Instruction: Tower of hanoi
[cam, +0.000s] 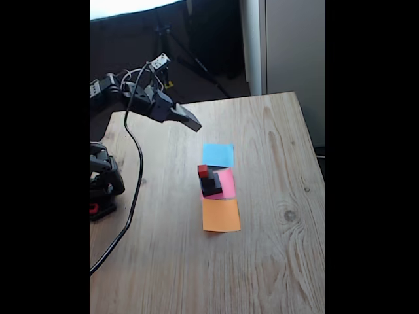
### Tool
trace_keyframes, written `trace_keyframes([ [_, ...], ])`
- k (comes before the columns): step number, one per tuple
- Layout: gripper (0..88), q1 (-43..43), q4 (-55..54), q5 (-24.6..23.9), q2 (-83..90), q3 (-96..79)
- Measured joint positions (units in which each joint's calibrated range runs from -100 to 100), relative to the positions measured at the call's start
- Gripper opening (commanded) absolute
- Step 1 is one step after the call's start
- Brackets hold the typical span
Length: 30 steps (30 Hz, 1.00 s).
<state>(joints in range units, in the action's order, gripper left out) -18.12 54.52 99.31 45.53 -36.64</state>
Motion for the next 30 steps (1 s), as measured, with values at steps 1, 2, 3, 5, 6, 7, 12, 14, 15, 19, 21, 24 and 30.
trace_keyframes([
  [1, 24.0, 0.00, -3.12, 0.00, 0.00, -2.87],
  [2, 24.1, 0.00, -6.41, 0.00, 0.00, -5.74],
  [3, 24.2, 0.00, -9.53, 0.00, 0.00, -8.87],
  [5, 24.3, 0.00, -16.09, 0.00, 0.00, -14.86],
  [6, 24.3, 0.00, -19.46, 0.00, 0.00, -17.91],
  [7, 24.3, 0.00, -22.74, 0.00, -0.09, -20.69],
  [12, 24.5, -0.41, -37.15, 0.00, -2.05, -31.90],
  [14, 24.6, -0.41, -41.07, 0.00, -3.08, -34.68],
  [15, 24.6, -0.41, -42.83, 0.00, -3.59, -35.72],
  [19, 24.7, -0.41, -48.36, 0.00, -7.27, -37.03],
  [21, 24.7, -0.41, -50.68, 0.00, -9.32, -37.03],
  [24, 24.8, -0.31, -53.64, 0.00, -12.14, -37.03],
  [30, 25.2, 0.31, -58.53, 0.00, -16.67, -38.16],
])
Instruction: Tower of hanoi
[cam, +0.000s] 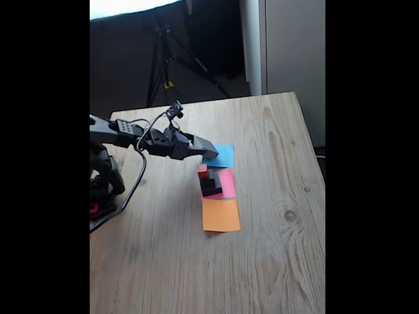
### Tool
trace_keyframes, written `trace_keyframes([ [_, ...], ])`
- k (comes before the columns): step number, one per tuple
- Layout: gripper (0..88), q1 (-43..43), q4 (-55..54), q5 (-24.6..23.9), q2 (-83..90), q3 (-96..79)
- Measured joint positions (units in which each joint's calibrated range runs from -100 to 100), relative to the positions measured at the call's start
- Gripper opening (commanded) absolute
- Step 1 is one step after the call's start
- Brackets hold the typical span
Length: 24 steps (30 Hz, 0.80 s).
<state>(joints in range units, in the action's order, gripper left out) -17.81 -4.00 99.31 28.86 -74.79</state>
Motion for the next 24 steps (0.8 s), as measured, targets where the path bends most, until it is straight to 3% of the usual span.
trace_keyframes([
  [18, 32.2, 0.83, -15.77, 0.00, -14.11, -0.26],
  [24, 42.9, 1.14, -18.25, 0.00, -16.25, -0.17],
])
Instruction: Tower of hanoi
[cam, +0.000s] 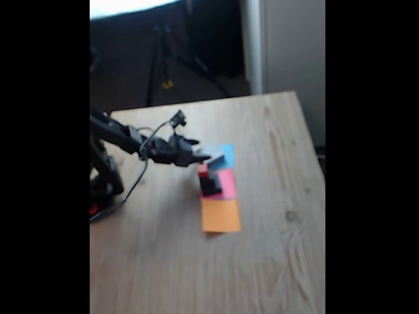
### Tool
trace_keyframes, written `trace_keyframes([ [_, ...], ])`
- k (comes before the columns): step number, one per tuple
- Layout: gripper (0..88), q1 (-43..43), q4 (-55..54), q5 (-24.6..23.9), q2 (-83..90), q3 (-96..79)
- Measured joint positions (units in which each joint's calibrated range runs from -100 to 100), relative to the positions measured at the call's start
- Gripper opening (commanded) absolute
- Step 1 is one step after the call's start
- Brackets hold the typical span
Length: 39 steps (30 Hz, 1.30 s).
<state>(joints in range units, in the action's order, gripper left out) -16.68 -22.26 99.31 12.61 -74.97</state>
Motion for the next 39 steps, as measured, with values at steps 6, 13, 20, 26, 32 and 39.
trace_keyframes([
  [6, 50.9, 0.52, -0.80, 0.00, -0.51, 0.00],
  [13, 45.0, 0.52, -0.80, 0.00, -0.51, 0.17],
  [20, 16.8, -0.10, 0.08, 0.00, 1.45, 1.04],
  [26, 9.7, -0.62, 4.64, 0.00, 4.79, 2.96],
  [32, 3.3, -0.93, 16.73, 0.00, 9.23, 9.91],
  [39, 1.2, -1.03, 48.60, -1.56, 16.25, 26.34],
])
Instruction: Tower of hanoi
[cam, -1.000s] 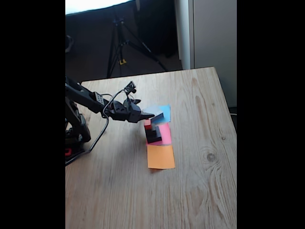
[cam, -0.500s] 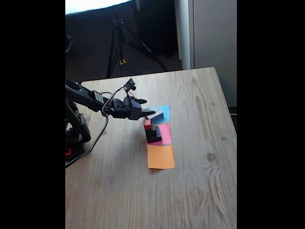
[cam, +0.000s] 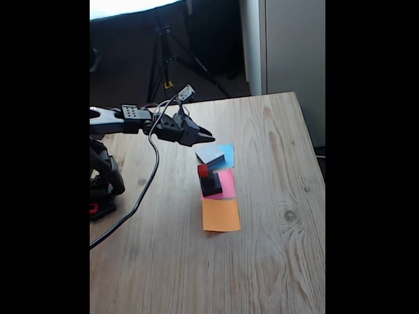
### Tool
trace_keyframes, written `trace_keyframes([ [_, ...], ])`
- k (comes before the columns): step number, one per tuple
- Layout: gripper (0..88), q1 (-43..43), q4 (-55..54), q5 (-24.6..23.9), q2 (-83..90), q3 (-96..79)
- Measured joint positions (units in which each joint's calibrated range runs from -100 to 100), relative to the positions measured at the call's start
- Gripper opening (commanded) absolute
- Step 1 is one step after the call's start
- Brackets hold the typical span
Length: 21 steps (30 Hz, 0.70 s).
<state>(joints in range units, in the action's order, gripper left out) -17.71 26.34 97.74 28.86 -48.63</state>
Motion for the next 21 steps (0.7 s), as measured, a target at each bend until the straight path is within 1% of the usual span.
trace_keyframes([
  [3, 0.9, 0.62, 11.93, 0.00, 1.62, 6.95],
  [7, 0.6, 3.82, 28.34, 0.00, 3.76, 18.08],
  [10, 0.6, 5.16, 38.03, 0.00, 4.45, 26.68],
  [16, 0.6, 11.25, 55.48, 1.04, 5.30, 44.76],
  [18, 0.6, 12.70, 60.29, 1.22, 5.56, 50.07],
  [21, 0.6, 17.24, 66.29, 1.22, 6.24, 56.24],
])
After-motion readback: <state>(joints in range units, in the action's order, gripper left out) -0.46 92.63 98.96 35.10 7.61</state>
